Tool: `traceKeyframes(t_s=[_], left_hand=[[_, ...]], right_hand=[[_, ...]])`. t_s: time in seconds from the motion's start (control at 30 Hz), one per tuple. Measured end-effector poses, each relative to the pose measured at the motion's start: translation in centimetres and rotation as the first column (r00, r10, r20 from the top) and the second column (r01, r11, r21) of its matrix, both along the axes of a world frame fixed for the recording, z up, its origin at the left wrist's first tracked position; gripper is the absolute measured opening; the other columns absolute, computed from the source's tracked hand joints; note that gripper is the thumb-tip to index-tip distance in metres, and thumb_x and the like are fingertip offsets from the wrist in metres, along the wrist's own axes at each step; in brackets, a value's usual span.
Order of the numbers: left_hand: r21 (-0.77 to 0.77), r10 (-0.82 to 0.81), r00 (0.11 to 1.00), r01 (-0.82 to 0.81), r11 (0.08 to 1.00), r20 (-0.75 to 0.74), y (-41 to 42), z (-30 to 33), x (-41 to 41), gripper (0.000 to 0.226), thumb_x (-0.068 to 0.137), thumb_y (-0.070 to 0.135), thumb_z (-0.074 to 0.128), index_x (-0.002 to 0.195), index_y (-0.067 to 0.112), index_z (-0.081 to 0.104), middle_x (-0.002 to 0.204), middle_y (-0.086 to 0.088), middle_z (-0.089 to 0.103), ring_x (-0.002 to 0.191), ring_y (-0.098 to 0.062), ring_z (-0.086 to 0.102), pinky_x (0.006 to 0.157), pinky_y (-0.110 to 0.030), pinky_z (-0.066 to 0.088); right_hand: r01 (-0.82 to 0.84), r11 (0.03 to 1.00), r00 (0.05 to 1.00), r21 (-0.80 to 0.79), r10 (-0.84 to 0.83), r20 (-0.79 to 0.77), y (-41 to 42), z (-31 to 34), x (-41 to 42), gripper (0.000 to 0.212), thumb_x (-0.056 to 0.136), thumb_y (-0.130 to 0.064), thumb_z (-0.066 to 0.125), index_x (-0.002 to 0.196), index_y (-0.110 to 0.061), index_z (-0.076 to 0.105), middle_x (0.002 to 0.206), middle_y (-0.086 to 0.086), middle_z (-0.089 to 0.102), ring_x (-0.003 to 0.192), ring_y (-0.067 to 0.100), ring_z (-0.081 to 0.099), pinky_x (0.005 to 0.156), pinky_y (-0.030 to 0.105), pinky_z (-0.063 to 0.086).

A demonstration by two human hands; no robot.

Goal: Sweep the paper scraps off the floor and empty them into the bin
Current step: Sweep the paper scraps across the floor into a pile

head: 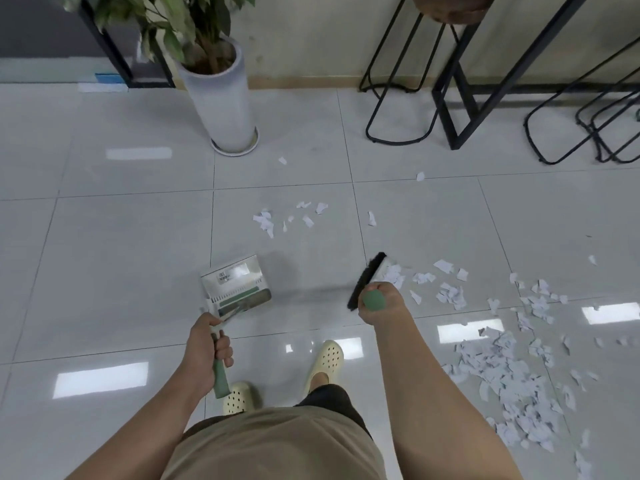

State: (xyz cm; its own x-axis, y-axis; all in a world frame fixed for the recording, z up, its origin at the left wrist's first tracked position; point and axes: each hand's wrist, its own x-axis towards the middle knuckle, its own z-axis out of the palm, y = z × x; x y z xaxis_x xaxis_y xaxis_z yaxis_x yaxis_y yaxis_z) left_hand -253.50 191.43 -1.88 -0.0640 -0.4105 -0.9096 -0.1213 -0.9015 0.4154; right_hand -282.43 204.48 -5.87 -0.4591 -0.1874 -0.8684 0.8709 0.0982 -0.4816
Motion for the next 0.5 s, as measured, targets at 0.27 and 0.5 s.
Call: traceKeyframes(t_s=[0.27,0.5], left_hand=[[-0.037,0.123,0.992,-0.124,0.992,-0.026,-0.4,0.8,-5.9,0.018,0.085,0.03,0.043,0.071,0.02,0.039,0.046,0.007,0.028,0.033,-0.009,0.023,0.039,-0.015,0.022],[-0.072,0.133,0.991,-0.135,0.988,-0.028,-2.3,1.9,-9.7,0.02,0.086,0.028,0.043,0.069,0.023,0.034,0.047,0.007,0.027,0.033,-0.01,0.021,0.039,-0.015,0.02]], right_hand=[[0.148,0.976,0.959,0.158,-0.18,0.22,1.2,0.4,-9.0,0.017,0.078,-0.005,0.062,0.092,-0.01,0.055,0.087,0.004,0.051,0.093,0.027,0.056,0.06,0.018,0.038],[0.173,0.984,0.966,0.045,-0.179,0.185,-8.4,4.2,-6.5,0.018,0.086,0.003,0.044,0.078,-0.01,0.053,0.072,0.004,0.058,0.057,0.016,0.056,0.042,0.018,0.048]])
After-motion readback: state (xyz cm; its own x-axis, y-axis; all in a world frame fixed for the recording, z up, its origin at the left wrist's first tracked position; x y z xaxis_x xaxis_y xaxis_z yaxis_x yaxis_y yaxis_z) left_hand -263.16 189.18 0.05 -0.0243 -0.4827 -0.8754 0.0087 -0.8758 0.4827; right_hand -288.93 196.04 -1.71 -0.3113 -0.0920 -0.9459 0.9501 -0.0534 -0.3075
